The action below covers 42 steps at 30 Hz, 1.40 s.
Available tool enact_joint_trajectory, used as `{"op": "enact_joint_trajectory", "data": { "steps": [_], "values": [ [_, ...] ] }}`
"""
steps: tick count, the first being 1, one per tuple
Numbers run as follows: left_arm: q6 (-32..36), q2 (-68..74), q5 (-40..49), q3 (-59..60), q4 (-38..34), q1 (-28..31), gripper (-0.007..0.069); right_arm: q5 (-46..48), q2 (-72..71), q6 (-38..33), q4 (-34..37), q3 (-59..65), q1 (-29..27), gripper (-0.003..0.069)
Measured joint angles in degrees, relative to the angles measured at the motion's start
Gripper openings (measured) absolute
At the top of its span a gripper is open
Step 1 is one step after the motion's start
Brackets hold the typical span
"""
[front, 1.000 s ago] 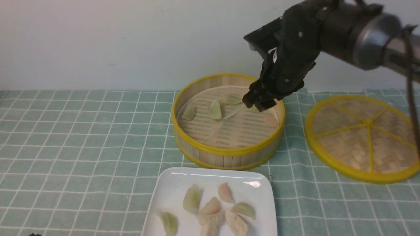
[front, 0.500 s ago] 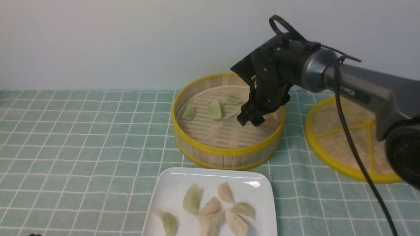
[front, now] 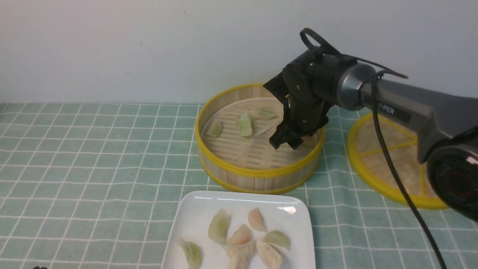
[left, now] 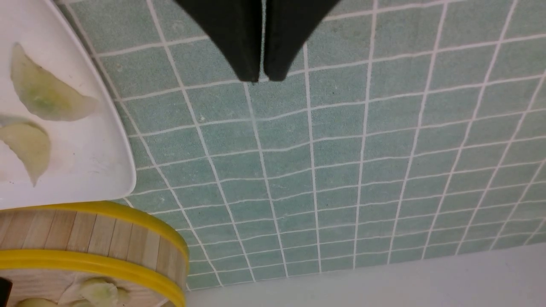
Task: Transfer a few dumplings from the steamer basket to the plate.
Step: Use the right arm to grab a dumpling from inside the steamer, then use the right arm to put the dumpling into the plate
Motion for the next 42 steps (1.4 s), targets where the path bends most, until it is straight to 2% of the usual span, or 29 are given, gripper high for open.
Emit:
{"op": "enact_joint_trajectory", "data": {
  "steps": [1,3,8,13,14,18,23,29,32,36,37,38,39,42],
  "values": [
    [0.0,0.0,0.0,0.0,0.0,0.0,-0.0006,0.86,0.02,-0.17,0.65,-0.38,0.0,0.0203],
    [0.0,0.0,0.0,0.0,0.0,0.0,-0.0006,3.13,0.02,-0.81,2.18,-2.4,0.0,0.0161],
    [0.0,0.0,0.0,0.0,0.0,0.0,-0.0006,6.58,-0.62,-1.69,5.96,-9.31,0.0,0.0169],
    [0.0,0.0,0.0,0.0,0.0,0.0,-0.0006,6.95,-4.48,-3.98,14.72,-11.9,0.0,0.0169],
    [0.0,0.0,0.0,0.0,0.0,0.0,-0.0006,7.28,-7.02,-4.5,19.17,-11.87,0.0,0.0169],
    [0.0,0.0,0.0,0.0,0.0,0.0,-0.0006,7.23,-12.69,-4.92,24.65,-8.4,0.88,0.0169],
    [0.0,0.0,0.0,0.0,0.0,0.0,-0.0006,7.29,-22.24,-7.53,28.17,6.55,8.24,0.0169],
    [0.0,0.0,0.0,0.0,0.0,0.0,-0.0006,7.33,-19.23,-7.48,28.9,17.39,17.46,0.0169],
    [0.0,0.0,0.0,0.0,0.0,0.0,-0.0006,7.18,-15.88,-7.41,29.34,18.48,19.58,0.0172],
    [0.0,0.0,0.0,0.0,0.0,0.0,-0.0006,6.84,-13.08,-7.41,30.46,18.6,20.88,0.0213],
    [0.0,0.0,0.0,0.0,0.0,0.0,-0.0006,6.63,-12.21,-7.46,30.8,18.6,21.18,0.0255],
    [0.0,0.0,0.0,0.0,0.0,0.0,-0.0006,6.64,-12.06,-7.46,30.86,18.6,21.18,0.026],
    [0.0,0.0,0.0,0.0,0.0,0.0,-0.0006,6.57,-11.97,-7.46,30.62,18.51,21.23,0.0319],
    [0.0,0.0,0.0,0.0,0.0,0.0,-0.0006,6.78,-11.97,-7.46,27.88,15.6,21.09,0.04]
  ]
}}
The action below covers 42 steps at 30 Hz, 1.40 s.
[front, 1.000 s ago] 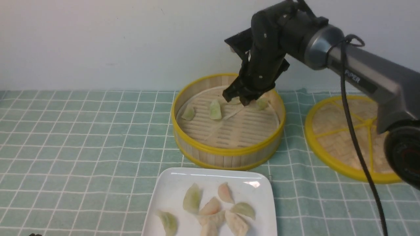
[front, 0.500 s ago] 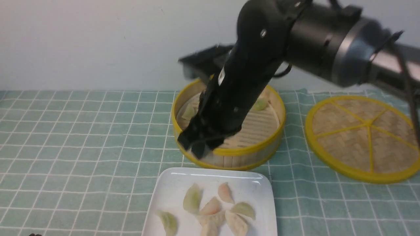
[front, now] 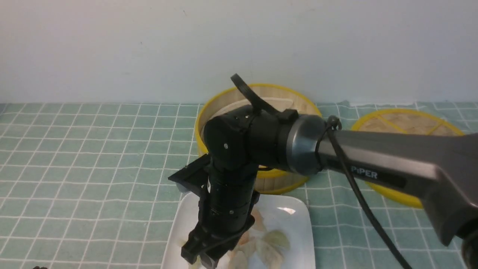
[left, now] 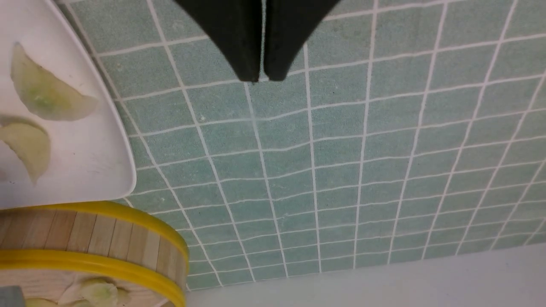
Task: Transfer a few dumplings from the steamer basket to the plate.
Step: Use the right arm to put the dumpling into the plate, then use the right arm to grab a dumpling from inside the steamer
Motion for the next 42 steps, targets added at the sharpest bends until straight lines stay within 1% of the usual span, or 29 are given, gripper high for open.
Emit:
{"op": "enact_joint_trajectory", "data": {
  "steps": [2,3,5,6,8,10,11,12,14,16,21,28,30,31,32,34,36,39,41,42],
  "values": [
    [0.0,0.0,0.0,0.0,0.0,0.0,-0.0006,0.0,0.0,0.15,-3.47,-4.26,-0.58,0.0443],
    [0.0,0.0,0.0,0.0,0.0,0.0,-0.0006,0.0,0.0,0.38,-4.72,-5.26,-0.75,0.0449],
    [0.0,0.0,0.0,0.0,0.0,0.0,-0.0006,-0.59,0.0,4.32,-10.81,-12.14,-3.04,0.0472],
    [0.0,0.0,0.0,0.0,0.0,0.0,-0.0006,-0.74,0.07,4.69,-11.71,-13.19,-3.27,0.0472],
    [0.0,0.0,0.0,0.0,0.0,0.0,-0.0006,-3.42,1.16,8.82,-15.33,-20.4,-7.23,0.0476],
    [0.0,0.0,0.0,0.0,0.0,0.0,-0.0006,-4.59,3.31,9.86,-15.53,-25.14,-10.4,0.0477],
    [0.0,0.0,0.0,0.0,0.0,0.0,-0.0006,-4.66,3.59,9.96,-15.52,-25.64,-11.08,0.0477],
    [0.0,0.0,0.0,0.0,0.0,0.0,-0.0006,-4.96,5.82,10.17,-14.94,-28.85,-13.29,0.0477],
    [0.0,0.0,0.0,0.0,0.0,0.0,-0.0006,-4.96,9.94,10.28,-13.89,-33.0,-15.93,0.0477],
    [0.0,0.0,0.0,0.0,0.0,0.0,-0.0006,-5.17,13.12,10.46,-13.89,-35.34,-17.15,0.0477],
    [0.0,0.0,0.0,0.0,0.0,0.0,-0.0006,-7.65,21.48,10.46,-13.24,-39.75,-18.37,0.0477],
    [0.0,0.0,0.0,0.0,0.0,0.0,-0.0006,-12.12,25.45,10.46,-12.96,-40.24,-18.32,0.0475],
    [0.0,0.0,0.0,0.0,0.0,0.0,-0.0006,-12.54,26.07,10.46,-12.96,-40.24,-18.32,0.0449],
    [0.0,0.0,0.0,0.0,0.0,0.0,-0.0006,-12.54,26.22,10.46,-12.96,-40.24,-18.32,0.0423],
    [0.0,0.0,0.0,0.0,0.0,0.0,-0.0006,-12.41,26.34,10.46,-12.96,-40.31,-18.32,0.0383],
    [0.0,0.0,0.0,0.0,0.0,0.0,-0.0006,-11.28,26.34,10.46,-13.02,-40.45,-18.32,0.0275],
    [0.0,0.0,0.0,0.0,0.0,0.0,-0.0006,-8.82,25.86,10.46,-13.21,-40.73,-18.32,0.027],
    [0.0,0.0,0.0,0.0,0.0,0.0,-0.0006,-1.91,23.83,10.46,-12.93,-40.78,-18.32,0.0274],
    [0.0,0.0,0.0,0.0,0.0,0.0,-0.0006,-0.09,22.09,10.02,-12.16,-40.79,-18.32,0.0274],
    [0.0,0.0,0.0,0.0,0.0,0.0,-0.0006,0.57,19.0,8.92,-10.61,-40.33,-18.27,0.0274]
  ]
}}
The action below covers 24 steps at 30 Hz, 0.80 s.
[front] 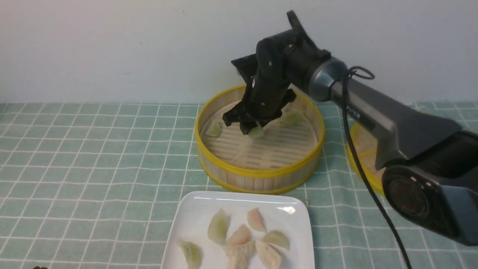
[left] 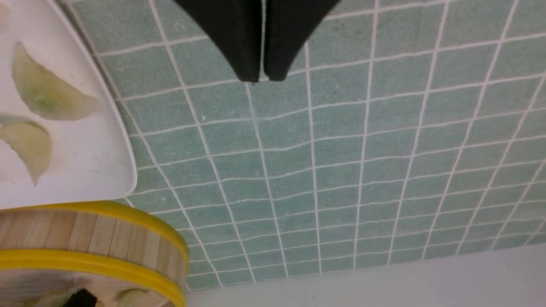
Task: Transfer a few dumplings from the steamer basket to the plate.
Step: Use the right arm to grab a dumpling from inside the steamer, then use the right arm to put the dumpling into the plate
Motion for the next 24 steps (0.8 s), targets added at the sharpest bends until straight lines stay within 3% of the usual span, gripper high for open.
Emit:
{"op": "enact_joint_trajectory", "data": {
  "steps": [7,13,19,24],
  "values": [
    [0.0,0.0,0.0,0.0,0.0,0.0,-0.0006,0.0,-13.82,-1.69,3.36,11.18,3.01,0.0274],
    [0.0,0.0,0.0,0.0,0.0,0.0,-0.0006,0.1,-28.55,-2.27,4.38,38.47,8.3,0.0274],
    [0.0,0.0,0.0,0.0,0.0,0.0,-0.0006,-4.6,-28.31,-2.27,3.37,51.82,9.39,0.0274],
    [0.0,0.0,0.0,0.0,0.0,0.0,-0.0006,-8.83,-25.13,-2.27,2.17,53.12,7.84,0.0286]
  ]
}}
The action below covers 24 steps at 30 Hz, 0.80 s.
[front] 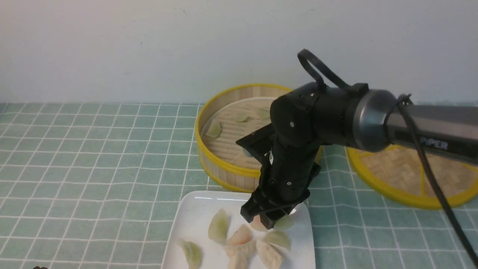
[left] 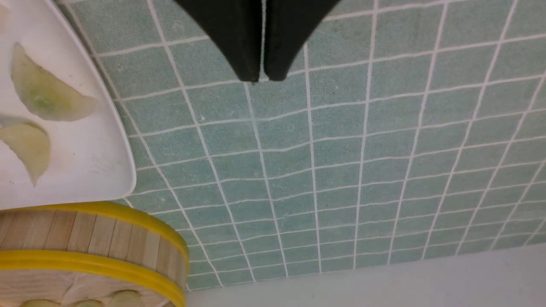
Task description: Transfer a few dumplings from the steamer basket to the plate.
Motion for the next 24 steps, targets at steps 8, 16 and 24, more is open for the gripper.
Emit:
{"op": "enact_joint_trajectory", "data": {
  "steps": [8,16,24],
  "values": [
    [0.0,0.0,0.0,0.0,0.0,0.0,-0.0006,0.57,-2.13,2.2,-2.85,0.11,-0.42,0.0473],
    [0.0,0.0,0.0,0.0,0.0,0.0,-0.0006,7.18,-23.8,6.91,-6.19,0.12,-0.42,0.0081],
    [0.0,0.0,0.0,0.0,0.0,0.0,-0.0006,-1.87,-50.4,9.72,-6.3,8.83,-0.42,-0.0013]
  ]
}}
